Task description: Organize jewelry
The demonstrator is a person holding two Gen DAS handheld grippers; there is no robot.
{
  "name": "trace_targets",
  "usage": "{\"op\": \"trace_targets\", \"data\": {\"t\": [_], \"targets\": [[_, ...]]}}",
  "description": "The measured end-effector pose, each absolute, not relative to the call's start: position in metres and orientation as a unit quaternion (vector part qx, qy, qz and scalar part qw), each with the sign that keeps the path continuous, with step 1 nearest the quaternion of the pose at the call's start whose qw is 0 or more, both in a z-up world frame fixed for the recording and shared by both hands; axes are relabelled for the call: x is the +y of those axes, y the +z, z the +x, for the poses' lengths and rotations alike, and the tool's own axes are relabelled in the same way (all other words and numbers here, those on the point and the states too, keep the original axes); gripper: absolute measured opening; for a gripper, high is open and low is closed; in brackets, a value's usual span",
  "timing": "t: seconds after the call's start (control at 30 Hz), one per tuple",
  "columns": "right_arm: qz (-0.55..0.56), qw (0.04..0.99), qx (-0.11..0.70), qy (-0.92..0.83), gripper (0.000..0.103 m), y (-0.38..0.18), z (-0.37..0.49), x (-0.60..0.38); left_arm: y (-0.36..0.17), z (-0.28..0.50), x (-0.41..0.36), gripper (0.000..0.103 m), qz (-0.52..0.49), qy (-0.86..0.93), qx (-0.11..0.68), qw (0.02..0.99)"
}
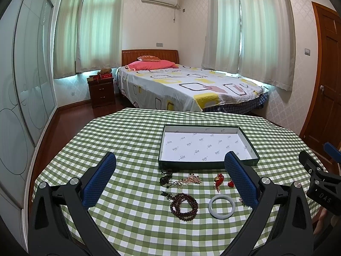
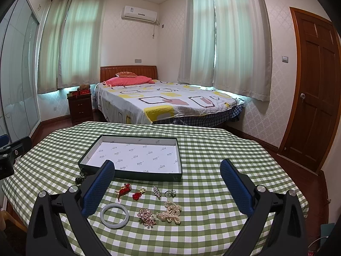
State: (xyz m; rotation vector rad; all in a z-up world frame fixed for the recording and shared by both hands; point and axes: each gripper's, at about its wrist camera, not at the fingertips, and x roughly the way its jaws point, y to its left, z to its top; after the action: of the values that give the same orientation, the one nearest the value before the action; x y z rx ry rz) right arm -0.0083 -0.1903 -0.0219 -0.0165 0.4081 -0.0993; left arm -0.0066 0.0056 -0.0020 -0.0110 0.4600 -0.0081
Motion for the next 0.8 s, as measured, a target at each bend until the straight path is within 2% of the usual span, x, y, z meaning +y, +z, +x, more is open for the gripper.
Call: {"op": "trace_targets", "data": {"t": [0.23, 0.53, 0.8], "targets": [[-0.014, 0.978, 0.202, -0.049, 0.097, -0.03, -0.004, -0.194, -0.018, 0.005, 0.007, 0.099, 0.0, -0.002, 0.241, 0.97], [-0.015, 0.973, 0.224, -0.044, 0.097, -0.075, 0.013, -0.204, -0.067, 0.034, 0.015, 0.099, -0.004, -0.013, 0.297, 0.955], [-0.019, 0.964, 0.261, -0.036, 0.097, -0.109, 0.027, -0.206, -0.125, 0.066, 0.007, 0.099, -0.012, -0.04, 0.395, 0.918]]}}
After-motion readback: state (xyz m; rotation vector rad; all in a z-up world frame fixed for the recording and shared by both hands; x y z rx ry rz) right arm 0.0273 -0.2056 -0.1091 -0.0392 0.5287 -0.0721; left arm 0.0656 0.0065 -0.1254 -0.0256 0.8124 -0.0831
